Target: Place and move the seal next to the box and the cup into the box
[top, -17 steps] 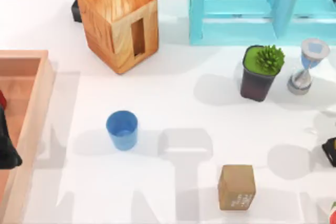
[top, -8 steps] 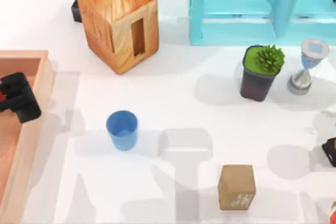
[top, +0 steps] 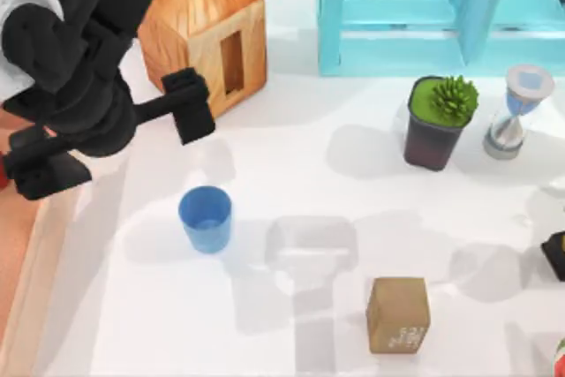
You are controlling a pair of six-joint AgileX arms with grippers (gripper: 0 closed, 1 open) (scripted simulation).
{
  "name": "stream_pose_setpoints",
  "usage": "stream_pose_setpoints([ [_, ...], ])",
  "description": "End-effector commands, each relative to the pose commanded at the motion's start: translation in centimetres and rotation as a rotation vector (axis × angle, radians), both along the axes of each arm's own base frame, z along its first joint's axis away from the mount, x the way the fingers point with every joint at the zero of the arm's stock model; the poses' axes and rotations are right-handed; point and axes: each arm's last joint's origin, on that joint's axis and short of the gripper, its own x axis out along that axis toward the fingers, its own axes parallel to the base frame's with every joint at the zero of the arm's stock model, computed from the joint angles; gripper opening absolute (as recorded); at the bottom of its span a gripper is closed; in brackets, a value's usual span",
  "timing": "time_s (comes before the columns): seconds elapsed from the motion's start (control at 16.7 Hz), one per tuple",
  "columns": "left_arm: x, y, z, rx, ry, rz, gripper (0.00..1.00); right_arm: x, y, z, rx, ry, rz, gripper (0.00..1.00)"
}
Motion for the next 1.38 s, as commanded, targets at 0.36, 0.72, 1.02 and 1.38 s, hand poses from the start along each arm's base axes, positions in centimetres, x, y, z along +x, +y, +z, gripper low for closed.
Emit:
stream_pose_setpoints([
  [0.36,1.5,-12.0,-2.1,0.070,0.238,-0.102,1.00,0.0,0.0,0.0,0.000,0.000,0.000,1.00],
  [0.72,-2.6,-21.5,-3.2,0.119,0.335,-0.253,1.00,0.0,0.0,0.0,0.000,0.000,0.000,1.00],
  [1.02,-5.8,-25.1,-3.3,0.134,0.359,-0.341,1.00,0.0,0.0,0.0,0.000,0.000,0.000,1.00],
  [1.38,-5.9,-25.1,-3.2,0.133,0.356,-0.343,1.00,0.0,0.0,0.0,0.000,0.000,0.000,1.00],
])
